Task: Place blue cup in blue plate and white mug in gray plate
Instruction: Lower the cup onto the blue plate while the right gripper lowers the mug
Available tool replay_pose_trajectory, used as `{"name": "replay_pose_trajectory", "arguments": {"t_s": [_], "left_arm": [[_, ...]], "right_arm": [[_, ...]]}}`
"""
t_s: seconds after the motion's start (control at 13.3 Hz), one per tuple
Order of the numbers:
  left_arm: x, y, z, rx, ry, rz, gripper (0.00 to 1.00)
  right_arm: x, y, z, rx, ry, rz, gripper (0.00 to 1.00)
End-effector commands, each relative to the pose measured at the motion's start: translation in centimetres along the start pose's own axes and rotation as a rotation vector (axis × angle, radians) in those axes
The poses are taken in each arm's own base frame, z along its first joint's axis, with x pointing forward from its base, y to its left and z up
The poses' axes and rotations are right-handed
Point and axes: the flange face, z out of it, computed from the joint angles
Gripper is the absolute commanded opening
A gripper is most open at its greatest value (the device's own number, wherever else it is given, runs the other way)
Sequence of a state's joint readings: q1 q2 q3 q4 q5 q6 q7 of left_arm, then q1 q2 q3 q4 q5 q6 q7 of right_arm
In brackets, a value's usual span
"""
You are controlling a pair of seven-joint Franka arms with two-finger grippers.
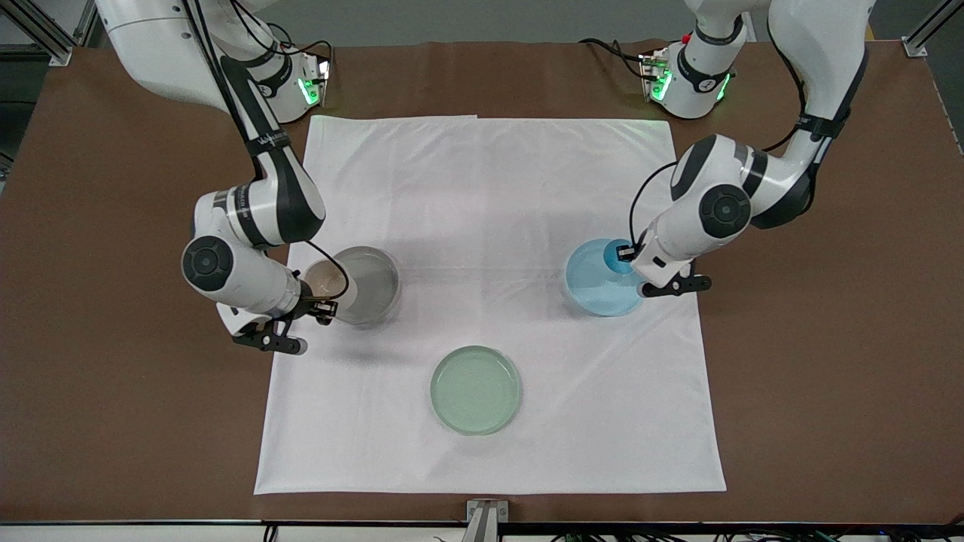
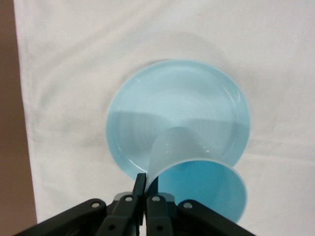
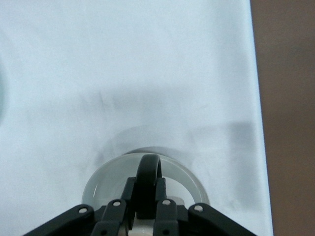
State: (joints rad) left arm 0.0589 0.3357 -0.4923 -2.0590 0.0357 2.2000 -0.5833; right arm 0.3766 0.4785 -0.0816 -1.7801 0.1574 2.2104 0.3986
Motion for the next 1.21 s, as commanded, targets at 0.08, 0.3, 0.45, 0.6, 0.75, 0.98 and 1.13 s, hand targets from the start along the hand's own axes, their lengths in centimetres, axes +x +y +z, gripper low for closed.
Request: {"name": "replay_pose_trajectory", "arguments": {"t_s": [0.08, 0.3, 0.45, 0.6, 0.75, 0.98, 1.13], "left_arm": [[0.5, 0.6, 2.6, -0.021, 0.009, -0.036, 0.01], [1.1, 0.5, 3.4, -0.038, 0.011, -0.044, 0.06], [1.1, 0.4, 3.4, -0.036, 0.01, -0.047, 0.21], [1.1, 0.1, 3.5, -0.034, 0.006, -0.063, 0.69], [1.2, -0.1, 2.0, -0.033, 0.027, -0.091, 1.0], [2.2, -1.7, -4.5, -0.017, 0.074, -0.116, 1.0], [3.7, -4.1, -10.4, 0.013, 0.122, -0.124, 1.0]], "right_arm": [[-1.7, -0.3, 1.5, -0.003, -0.011, 0.011, 0.0], [-2.6, -0.5, 2.7, -0.006, -0.008, 0.012, 0.0], [-3.6, -1.6, 3.6, -0.009, -0.005, 0.021, 0.0], [-3.5, -1.4, 3.9, -0.015, -0.013, 0.032, 0.37], [-3.1, -1.2, 3.4, -0.009, -0.006, 0.037, 1.0], [-0.4, 0.0, -0.1, -0.006, 0.006, 0.017, 1.0], [2.4, 3.4, -3.8, -0.01, -0.034, -0.058, 1.0]]}}
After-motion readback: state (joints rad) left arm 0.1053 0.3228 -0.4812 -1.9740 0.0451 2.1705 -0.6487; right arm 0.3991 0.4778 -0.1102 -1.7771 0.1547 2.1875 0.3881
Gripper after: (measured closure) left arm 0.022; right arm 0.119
